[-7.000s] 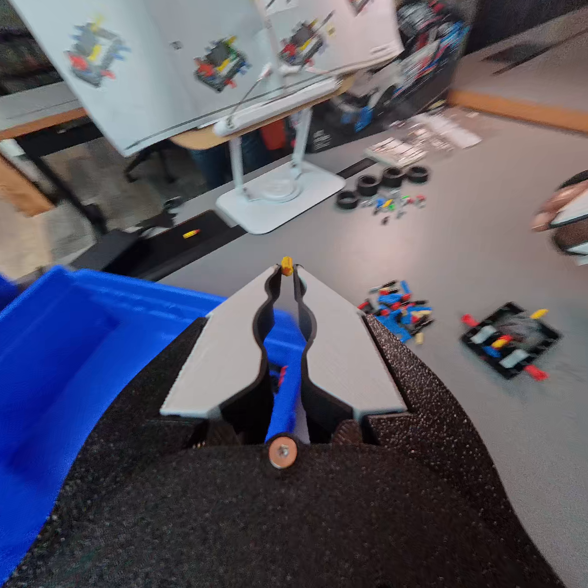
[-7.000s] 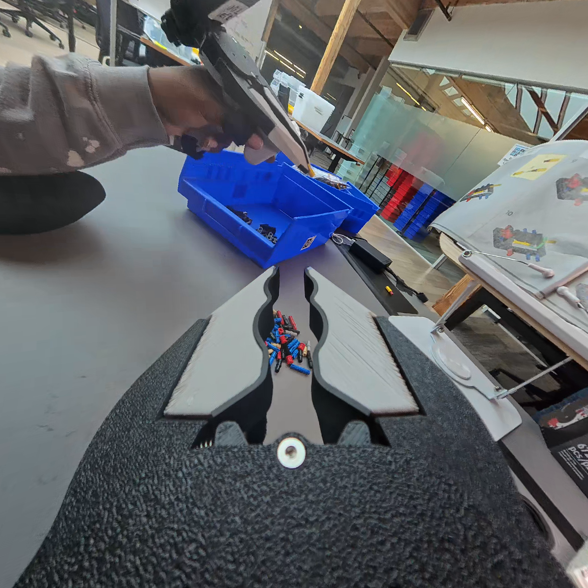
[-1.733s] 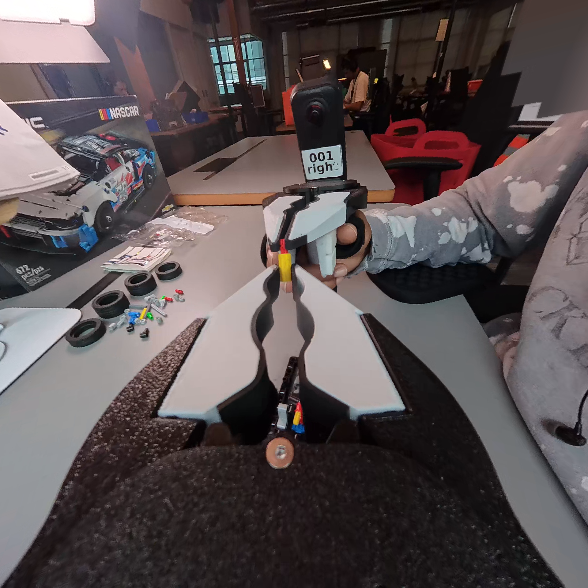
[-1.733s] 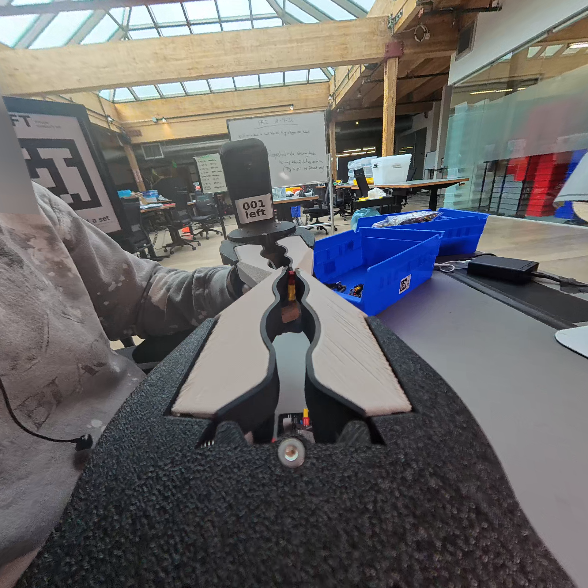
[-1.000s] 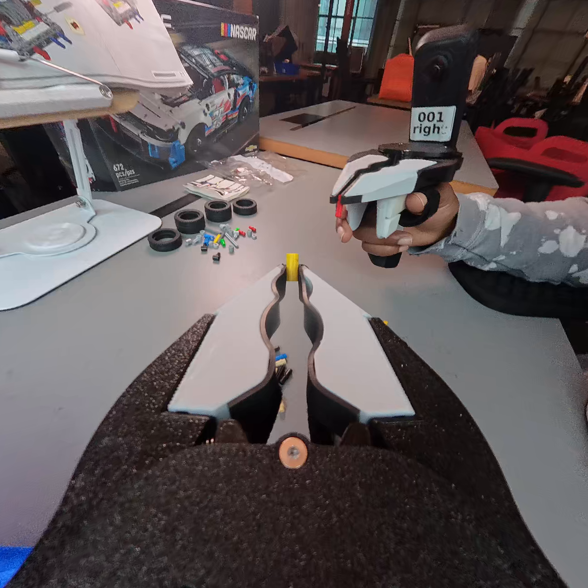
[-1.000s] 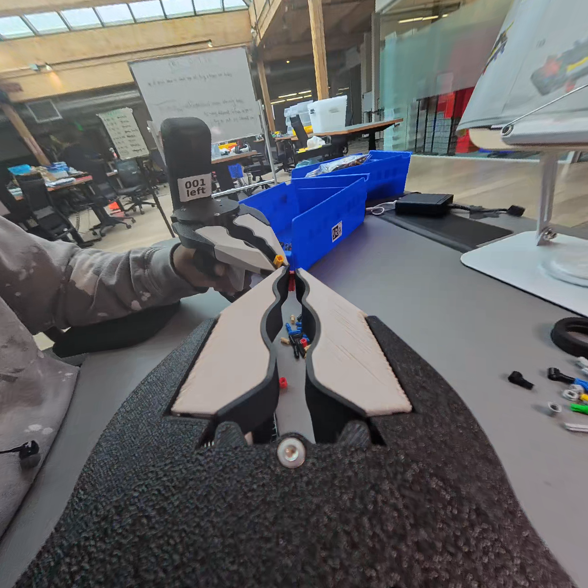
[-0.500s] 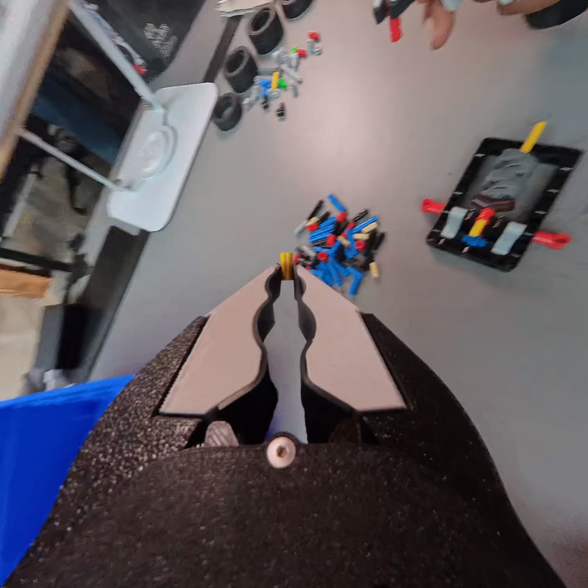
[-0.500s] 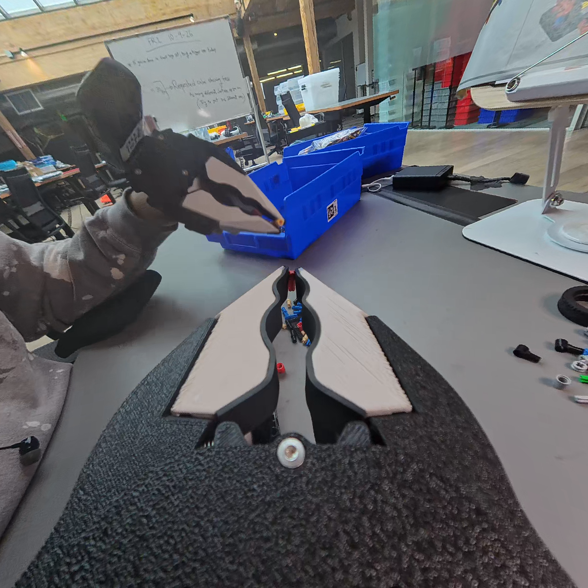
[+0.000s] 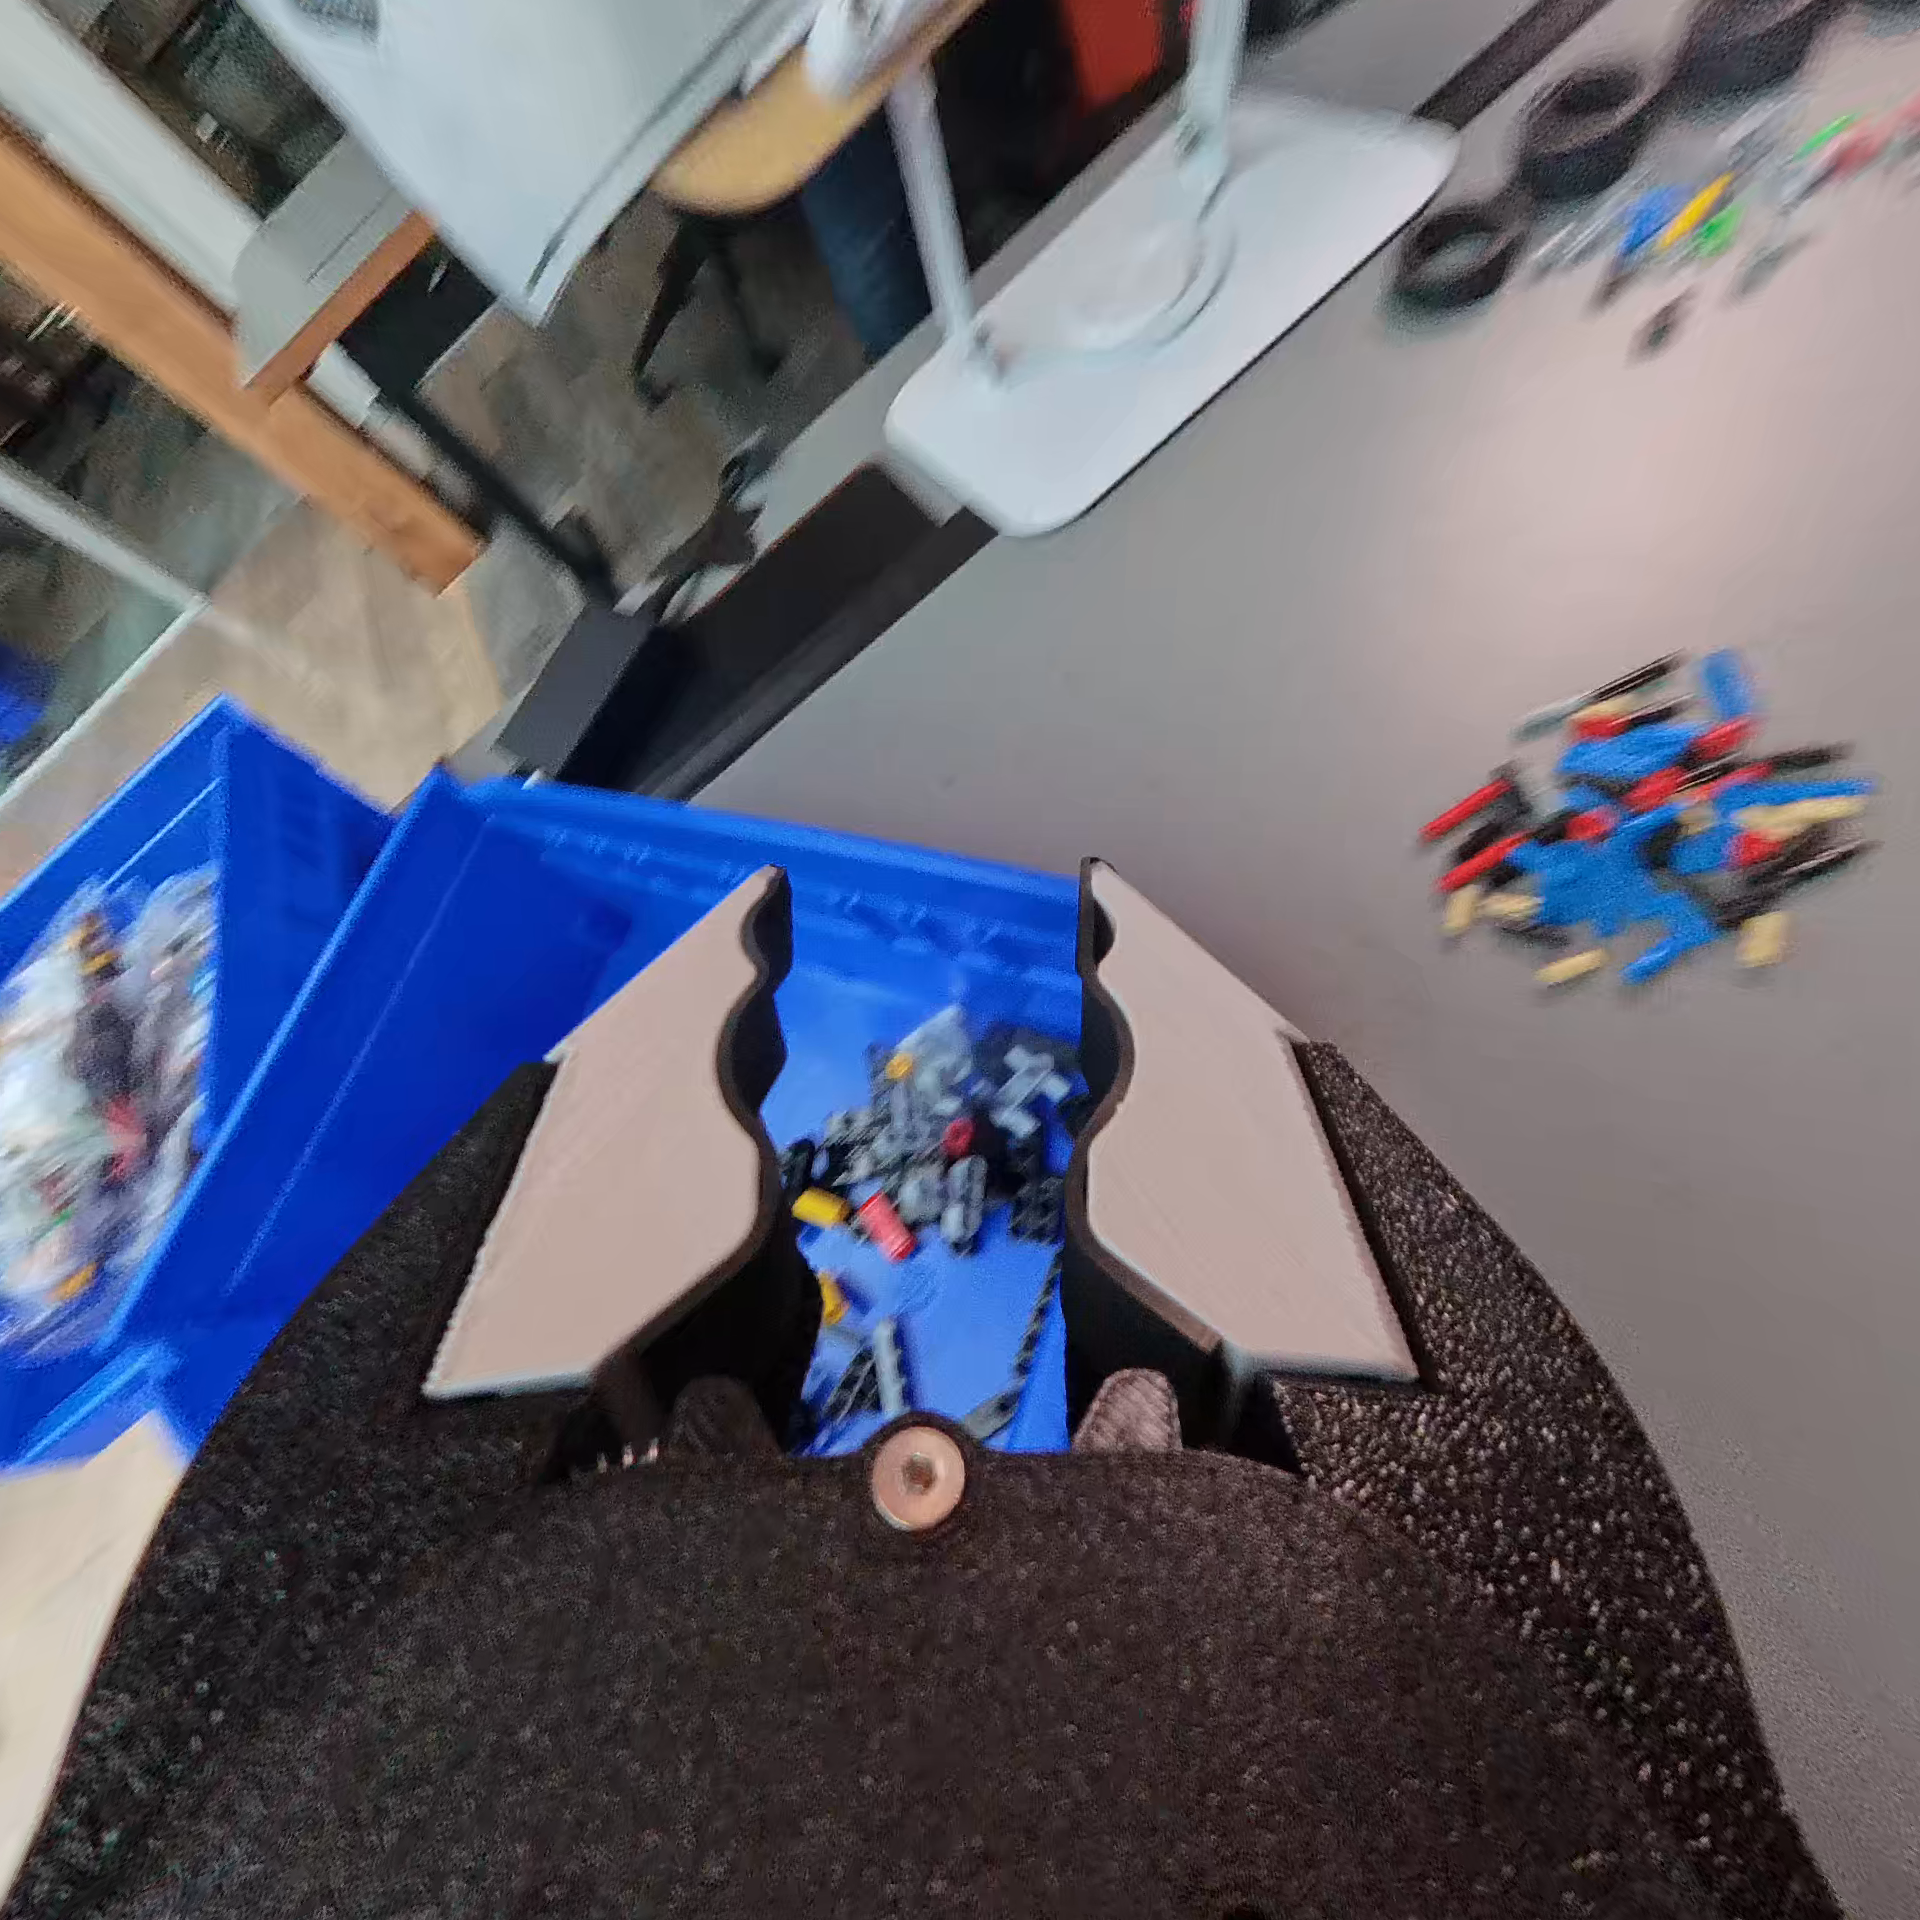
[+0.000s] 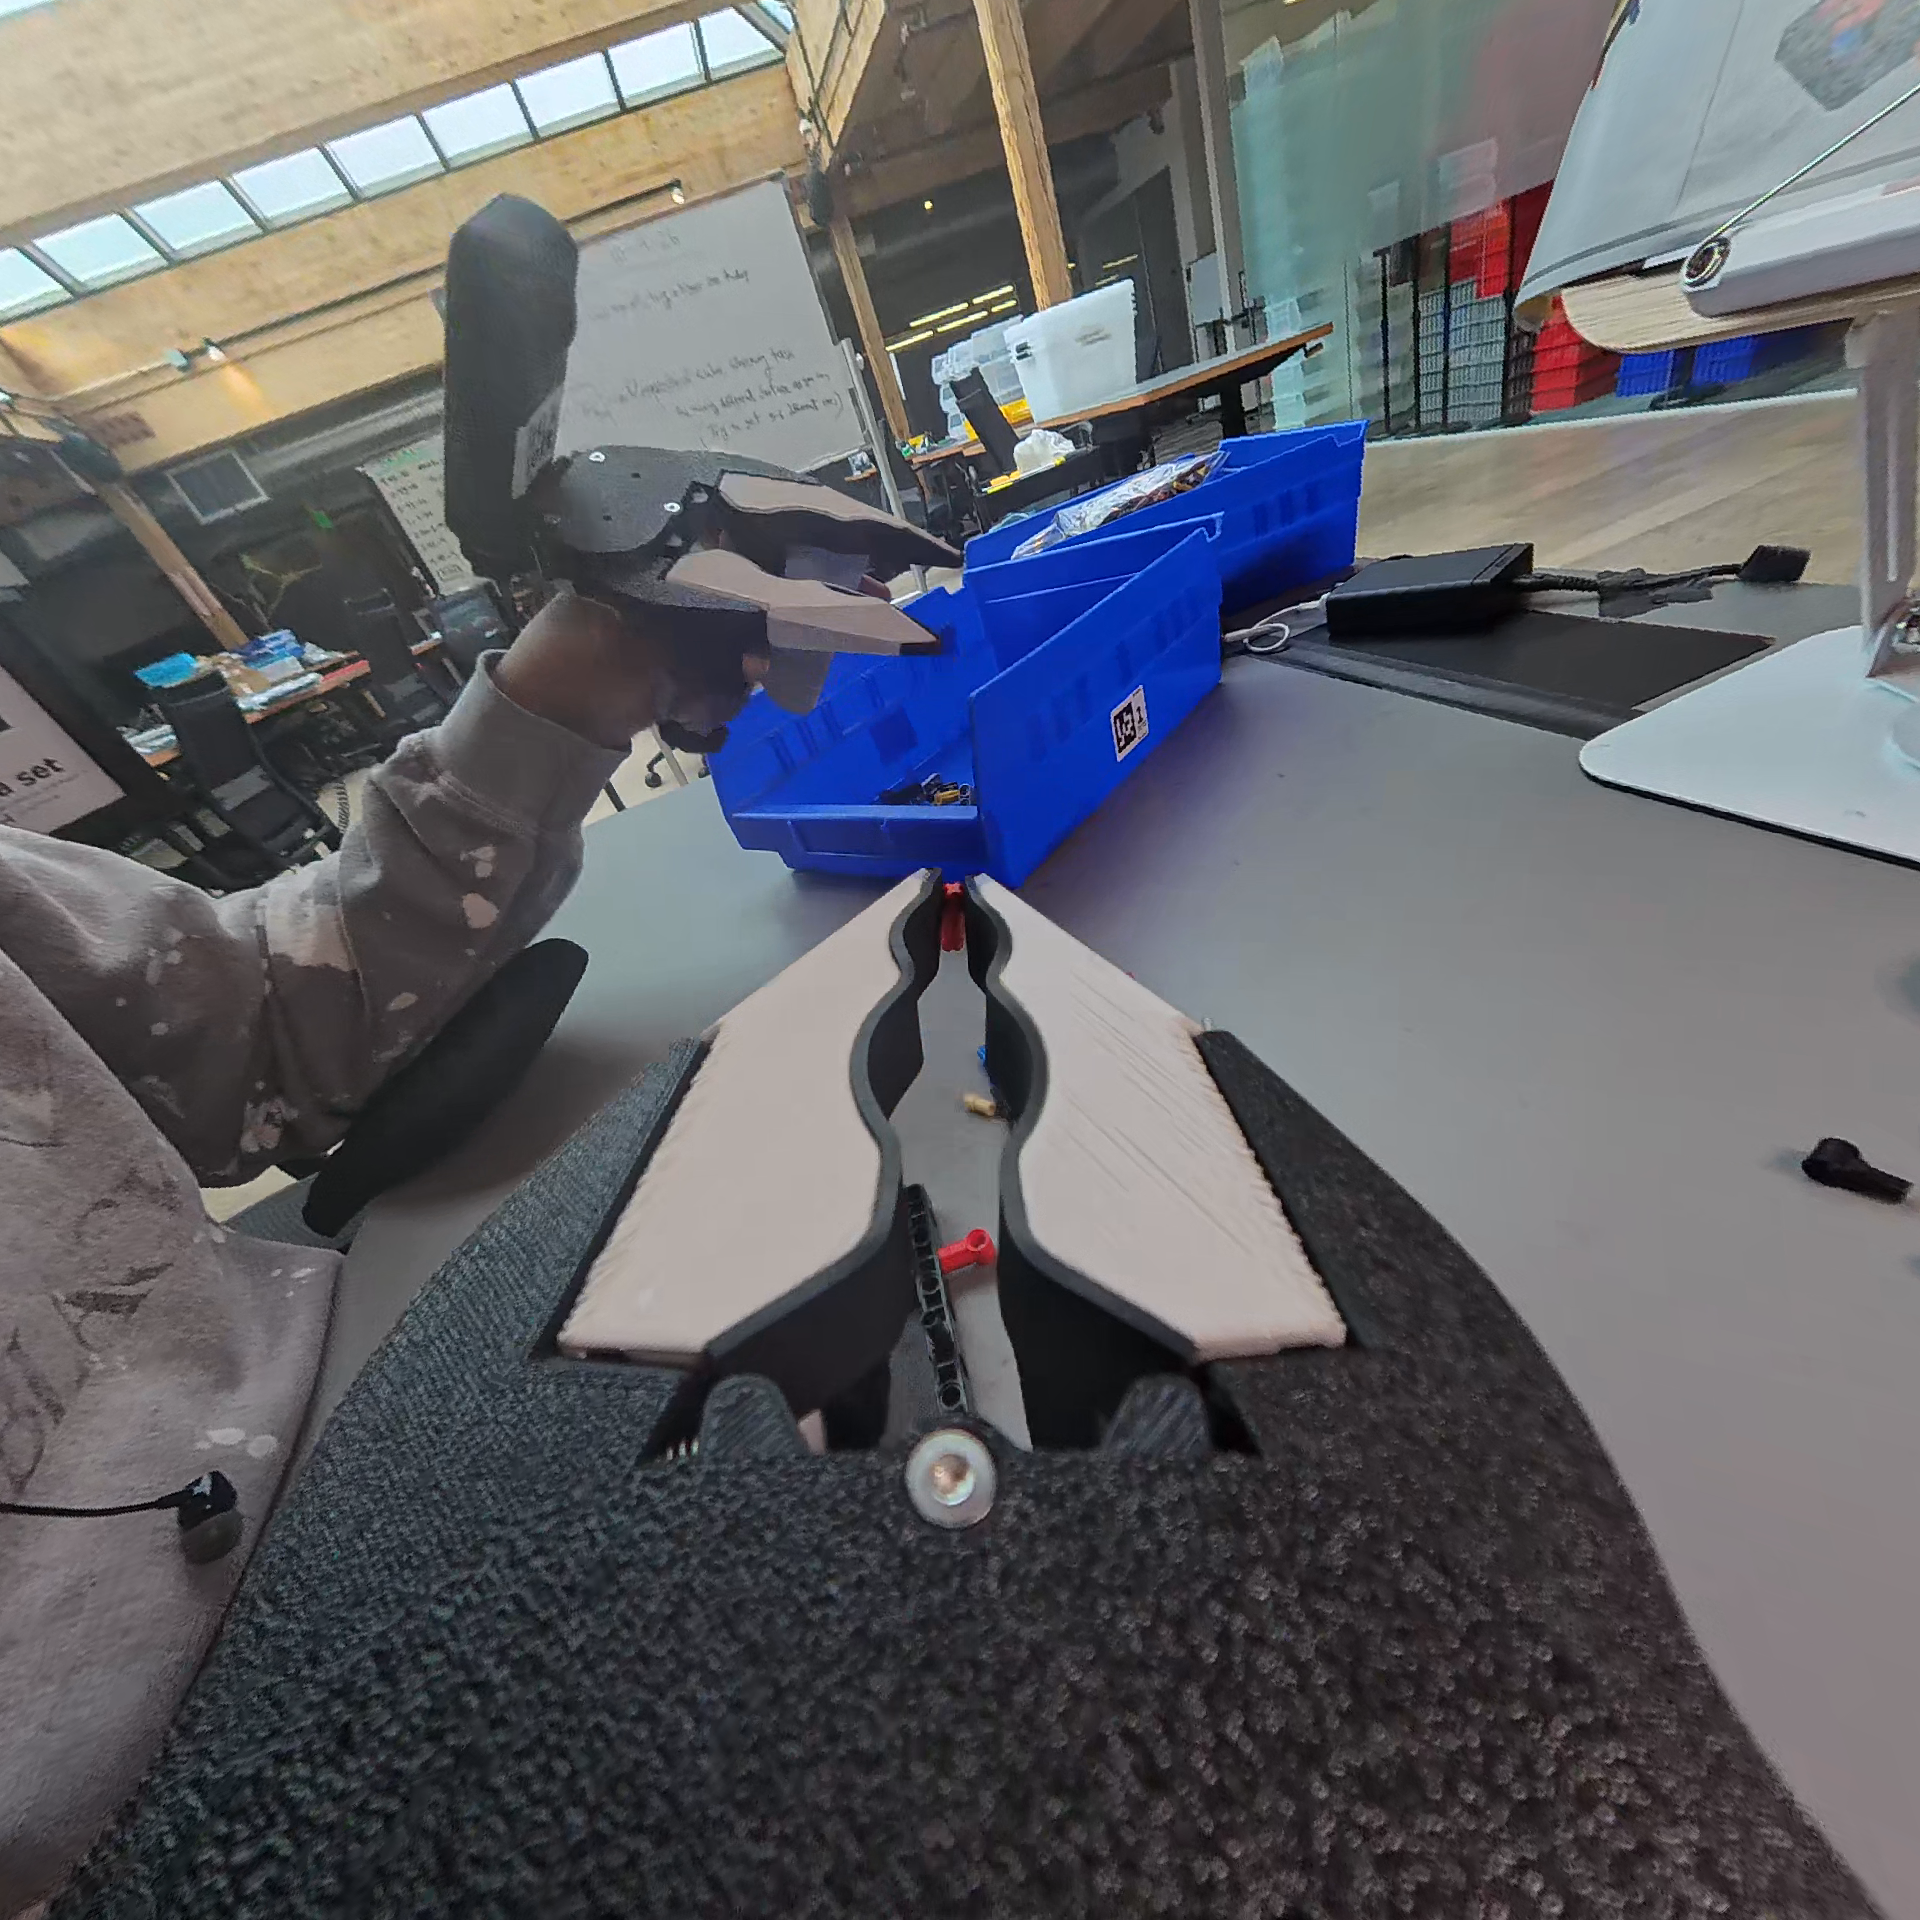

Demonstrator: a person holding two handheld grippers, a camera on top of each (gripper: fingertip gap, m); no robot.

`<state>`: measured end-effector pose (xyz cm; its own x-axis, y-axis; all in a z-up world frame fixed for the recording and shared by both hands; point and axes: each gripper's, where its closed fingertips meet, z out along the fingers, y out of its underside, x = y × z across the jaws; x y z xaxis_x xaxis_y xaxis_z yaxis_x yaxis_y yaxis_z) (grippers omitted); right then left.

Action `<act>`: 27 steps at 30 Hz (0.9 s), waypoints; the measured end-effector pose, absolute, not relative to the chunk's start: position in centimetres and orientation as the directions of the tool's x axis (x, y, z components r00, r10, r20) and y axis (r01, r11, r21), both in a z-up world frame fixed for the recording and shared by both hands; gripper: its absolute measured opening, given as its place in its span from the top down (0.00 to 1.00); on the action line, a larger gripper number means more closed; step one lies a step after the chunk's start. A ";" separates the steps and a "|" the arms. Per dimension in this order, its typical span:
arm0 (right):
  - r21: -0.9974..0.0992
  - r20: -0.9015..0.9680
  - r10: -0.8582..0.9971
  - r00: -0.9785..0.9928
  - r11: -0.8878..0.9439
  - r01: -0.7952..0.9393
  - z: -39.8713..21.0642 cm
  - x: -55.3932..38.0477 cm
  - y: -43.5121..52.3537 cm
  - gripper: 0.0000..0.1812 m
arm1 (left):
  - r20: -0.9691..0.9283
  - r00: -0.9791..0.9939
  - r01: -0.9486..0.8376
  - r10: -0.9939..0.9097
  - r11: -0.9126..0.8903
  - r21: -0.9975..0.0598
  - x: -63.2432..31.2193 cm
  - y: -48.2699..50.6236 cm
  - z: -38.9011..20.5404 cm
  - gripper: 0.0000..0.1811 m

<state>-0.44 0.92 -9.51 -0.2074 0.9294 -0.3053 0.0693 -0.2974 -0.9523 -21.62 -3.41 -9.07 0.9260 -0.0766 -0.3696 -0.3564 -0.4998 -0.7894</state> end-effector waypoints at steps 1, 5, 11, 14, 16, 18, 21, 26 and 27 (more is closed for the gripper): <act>-0.944 -0.329 0.918 -0.221 -0.324 0.062 -9.3 -0.5 0.7 0.98 | -0.289 0.940 -0.338 -0.178 -0.401 -0.851 -18.4 -2.9 -8.2 0.73; -0.887 -0.452 0.848 -0.276 -0.461 0.036 -8.5 -0.7 0.0 0.98 | -0.007 0.813 -0.109 -0.582 -0.141 -0.984 -6.5 -3.6 -5.6 0.85; -0.810 -0.554 0.758 -0.344 -0.586 0.013 -7.5 -0.7 -0.9 0.98 | 0.078 0.741 -0.019 -0.667 -0.137 -0.990 -1.5 -2.8 -7.5 0.92; -0.782 -0.580 0.731 -0.360 -0.623 -0.006 -7.0 -0.7 -1.1 0.98 | 0.047 0.752 -0.062 -0.658 -0.141 -0.988 -0.4 -2.3 -8.6 0.92; -0.774 -0.588 0.723 -0.364 -0.633 -0.006 -7.0 -0.9 -1.4 0.98 | 0.045 0.756 -0.058 -0.654 -0.134 -0.989 0.2 -2.1 -8.7 0.91; -0.773 -0.590 0.719 -0.367 -0.635 0.000 -7.1 -1.0 -1.6 0.98 | 0.051 0.758 -0.043 -0.650 -0.127 -0.991 0.4 -2.0 -8.6 0.93; -0.774 -0.590 0.721 -0.364 -0.633 0.001 -7.2 -1.1 -1.7 0.98 | 0.056 0.760 -0.038 -0.647 -0.129 -0.991 0.4 -1.9 -8.6 0.96; -0.806 -0.554 0.754 -0.353 -0.592 0.002 -7.5 -1.1 -1.7 0.98 | 0.086 0.749 -0.018 -0.657 -0.149 -0.989 0.4 -2.1 -8.6 0.98; -0.821 -0.538 0.770 -0.343 -0.571 0.004 -7.6 -1.2 -1.8 0.98 | 0.098 0.745 -0.011 -0.660 -0.160 -0.987 0.3 -2.1 -8.7 0.98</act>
<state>-1.15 -1.75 -7.61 -0.3432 0.7700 -0.5378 0.0042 -0.5713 -0.8207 0.33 -2.07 -8.71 0.7448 -0.6600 0.0984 -0.0114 -0.1600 -0.9870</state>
